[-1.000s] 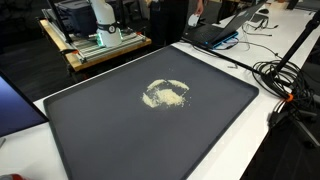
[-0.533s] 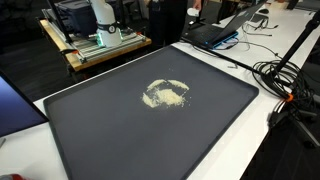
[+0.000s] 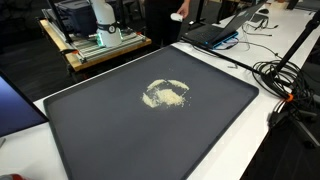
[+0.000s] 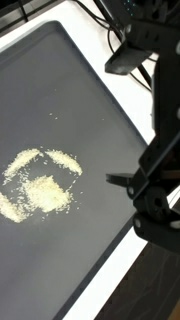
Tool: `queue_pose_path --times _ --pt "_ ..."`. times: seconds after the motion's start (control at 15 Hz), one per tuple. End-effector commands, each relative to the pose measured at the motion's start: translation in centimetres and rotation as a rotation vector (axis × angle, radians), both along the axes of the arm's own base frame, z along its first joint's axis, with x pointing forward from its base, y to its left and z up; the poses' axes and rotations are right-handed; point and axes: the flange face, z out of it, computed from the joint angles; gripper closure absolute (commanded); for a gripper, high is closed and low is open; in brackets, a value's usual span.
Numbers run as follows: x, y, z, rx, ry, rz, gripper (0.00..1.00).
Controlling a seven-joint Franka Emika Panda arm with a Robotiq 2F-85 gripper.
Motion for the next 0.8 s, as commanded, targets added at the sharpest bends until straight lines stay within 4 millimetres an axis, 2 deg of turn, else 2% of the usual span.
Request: queue_pose_path --times 0.0,0.13,0.33,0.53,0.73 --pt "-0.8 3.7 2.6 0.043 -0.059 0.156 0.0" --pt "-1.1 5.0 3.0 0.064 -0.055 0.214 0.0" --pt "-1.3 4.8 3.0 0.095 -0.044 0.276 0.0" --pt "-0.9 3.0 2.7 0.104 -0.021 0.33 0.0" --pt "-0.5 0.3 2.1 0.112 0.014 0.361 0.0"
